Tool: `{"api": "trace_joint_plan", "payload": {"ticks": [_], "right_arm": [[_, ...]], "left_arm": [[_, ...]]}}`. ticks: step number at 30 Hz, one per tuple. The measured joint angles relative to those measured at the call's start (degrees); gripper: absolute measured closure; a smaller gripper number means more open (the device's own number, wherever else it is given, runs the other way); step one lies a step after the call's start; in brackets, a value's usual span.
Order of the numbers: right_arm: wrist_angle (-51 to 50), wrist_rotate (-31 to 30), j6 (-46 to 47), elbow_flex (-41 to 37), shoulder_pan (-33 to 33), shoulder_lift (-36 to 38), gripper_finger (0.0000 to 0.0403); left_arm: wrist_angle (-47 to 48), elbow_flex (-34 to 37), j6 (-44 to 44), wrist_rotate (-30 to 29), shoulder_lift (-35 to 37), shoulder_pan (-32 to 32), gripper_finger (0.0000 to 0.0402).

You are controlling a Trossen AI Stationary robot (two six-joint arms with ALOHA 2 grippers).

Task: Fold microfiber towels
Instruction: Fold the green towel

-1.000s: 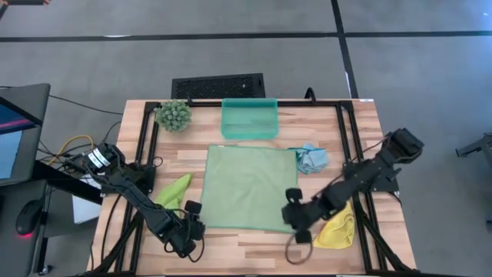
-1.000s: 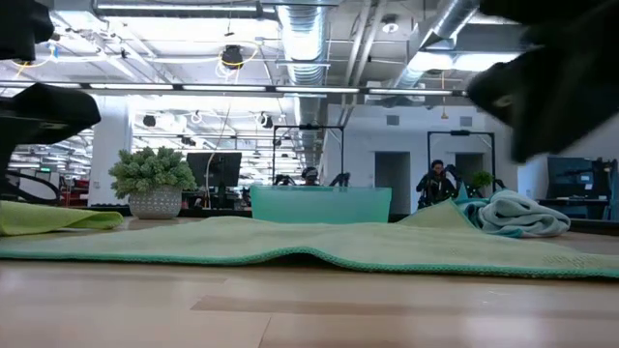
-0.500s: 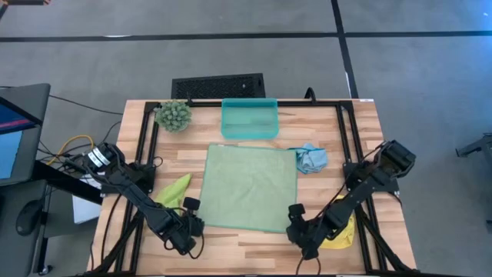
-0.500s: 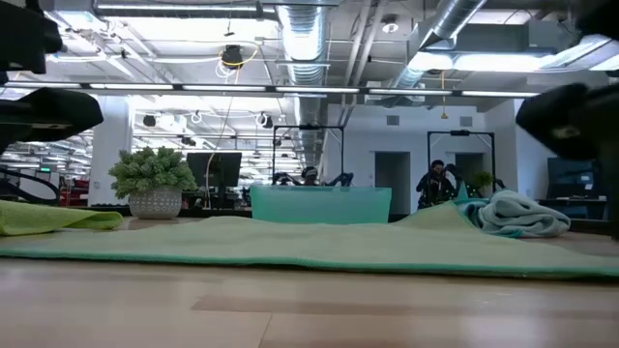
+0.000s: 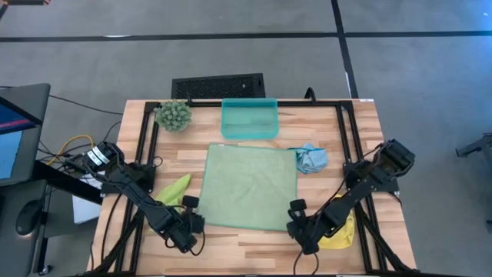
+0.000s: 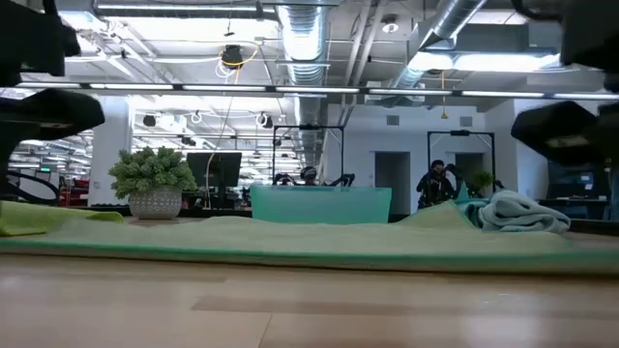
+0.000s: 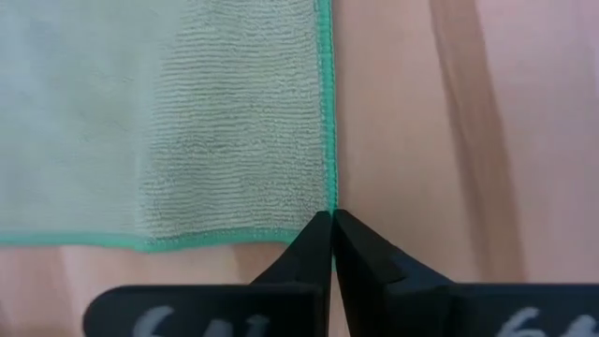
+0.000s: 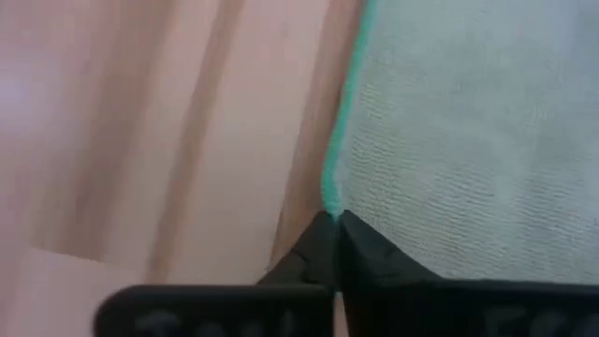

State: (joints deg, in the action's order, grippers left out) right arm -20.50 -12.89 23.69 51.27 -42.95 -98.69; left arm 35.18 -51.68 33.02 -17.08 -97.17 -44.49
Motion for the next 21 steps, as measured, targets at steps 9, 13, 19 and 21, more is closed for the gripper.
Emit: {"api": "trace_joint_plan", "payload": {"ticks": [9,13,19,21], "right_arm": [[5.7,10.3,11.1,0.0,-1.2,9.0,0.0375],[7.4,11.4,11.0,0.0,-2.9,12.4,0.0392],[3.2,5.9,14.1,0.1,-5.9,15.4,0.0388],[-2.0,4.0,18.6,0.1,-6.5,16.0,0.0386]], "left_arm": [[8.2,-11.9,2.4,1.1,0.0,-2.4,0.0401],[17.1,-19.2,2.6,-5.2,0.0,-4.2,0.0401],[27.8,-24.4,2.0,-17.8,0.1,-5.4,0.0401],[30.0,-24.2,1.1,-21.2,0.1,-4.6,0.0401]]}}
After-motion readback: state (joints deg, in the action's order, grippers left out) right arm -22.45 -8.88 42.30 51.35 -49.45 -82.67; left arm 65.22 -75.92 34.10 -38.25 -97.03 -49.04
